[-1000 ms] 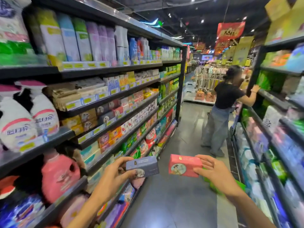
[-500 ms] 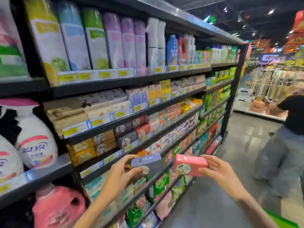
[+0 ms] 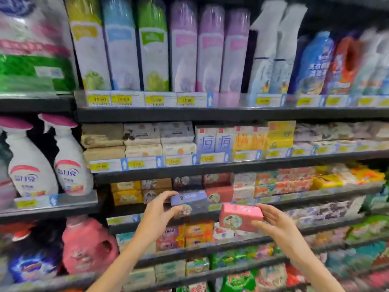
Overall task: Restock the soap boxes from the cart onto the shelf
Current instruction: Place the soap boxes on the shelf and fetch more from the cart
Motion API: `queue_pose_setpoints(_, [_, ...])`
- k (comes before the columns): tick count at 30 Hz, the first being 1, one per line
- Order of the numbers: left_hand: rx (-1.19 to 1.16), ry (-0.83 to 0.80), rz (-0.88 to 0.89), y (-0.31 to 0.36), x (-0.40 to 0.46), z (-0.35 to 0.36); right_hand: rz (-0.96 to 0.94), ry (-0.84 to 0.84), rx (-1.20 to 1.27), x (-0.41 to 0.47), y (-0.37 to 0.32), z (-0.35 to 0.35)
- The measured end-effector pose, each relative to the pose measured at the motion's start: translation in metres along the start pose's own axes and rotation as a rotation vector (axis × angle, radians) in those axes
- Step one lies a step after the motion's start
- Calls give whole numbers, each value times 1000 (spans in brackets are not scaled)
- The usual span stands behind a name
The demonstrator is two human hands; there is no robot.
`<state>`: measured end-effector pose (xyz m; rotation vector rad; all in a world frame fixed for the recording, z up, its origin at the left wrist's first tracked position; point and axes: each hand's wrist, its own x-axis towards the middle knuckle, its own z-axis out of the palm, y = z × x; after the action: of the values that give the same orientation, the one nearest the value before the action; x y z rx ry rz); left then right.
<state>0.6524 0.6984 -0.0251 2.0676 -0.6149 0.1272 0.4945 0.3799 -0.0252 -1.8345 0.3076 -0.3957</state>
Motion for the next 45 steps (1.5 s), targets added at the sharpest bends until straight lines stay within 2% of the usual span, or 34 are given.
queue_pose_setpoints(6, [41,63,-65,8,32,11,-24,-130,-2,42,2,-8])
queue_pose_setpoints(11, [81,55,-88,7,59,21,-43,-145,15,63,4,-8])
queue_pose_setpoints(18, [-114,199,-273,-18,62,39,-75,-135,8,82,11,1])
queue_pose_setpoints(24, [-185,275,-263,-16,56,51,-107,-122,-12,89,17,9])
queue_pose_setpoints(33, [33,425,-258,-14,59,64,-83,-79,3,95,14,18])
queue_pose_setpoints(45, [57,463,-269,-21,65,67,-193,-16,-88,121,-3,34])
